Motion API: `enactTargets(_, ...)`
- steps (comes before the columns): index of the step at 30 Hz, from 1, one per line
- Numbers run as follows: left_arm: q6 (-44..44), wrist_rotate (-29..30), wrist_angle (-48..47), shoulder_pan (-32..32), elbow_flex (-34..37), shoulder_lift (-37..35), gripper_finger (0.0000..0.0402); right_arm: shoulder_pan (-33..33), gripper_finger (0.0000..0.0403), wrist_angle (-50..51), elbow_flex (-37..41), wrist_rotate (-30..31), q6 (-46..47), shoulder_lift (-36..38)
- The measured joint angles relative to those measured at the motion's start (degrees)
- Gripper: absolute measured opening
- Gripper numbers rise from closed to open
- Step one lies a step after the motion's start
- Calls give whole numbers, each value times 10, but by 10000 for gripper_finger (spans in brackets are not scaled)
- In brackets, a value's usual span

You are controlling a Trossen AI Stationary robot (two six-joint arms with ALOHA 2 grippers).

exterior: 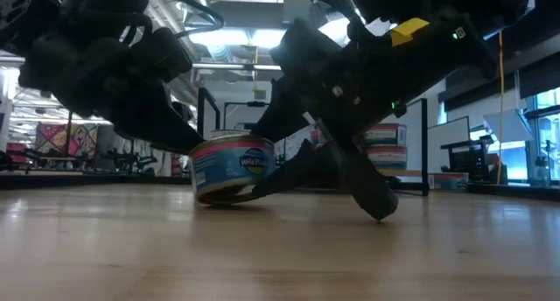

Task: Stack canned seafood by type on shelf
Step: Put the blue pink tuna can on the shelf

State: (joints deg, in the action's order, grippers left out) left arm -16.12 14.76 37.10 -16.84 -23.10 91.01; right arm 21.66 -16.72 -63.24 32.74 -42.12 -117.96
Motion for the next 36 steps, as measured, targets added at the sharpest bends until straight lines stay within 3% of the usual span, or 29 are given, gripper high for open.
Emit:
enactTargets(5, -16, 4, -96, 0, 0, -77, 136, 6, 199, 45, -7, 24, 40, 32)
enactTargets(10, -36, 47, -202, -8, 0, -138, 136, -5, 197, 123, -33, 77, 66, 75)
enactTargets(18, -52, 84, -236, -19, 1, -145, 136, -65, 197, 281, -124, 117, 111, 104)
enactTargets(26, -56, 84, -233, -19, 1, -146, 136, -157, 197, 397, -200, 97, 155, 103)
enactTargets(36, -56, 84, -233, -19, 1, -146, 136, -279, 197, 395, -205, -3, 185, 103)
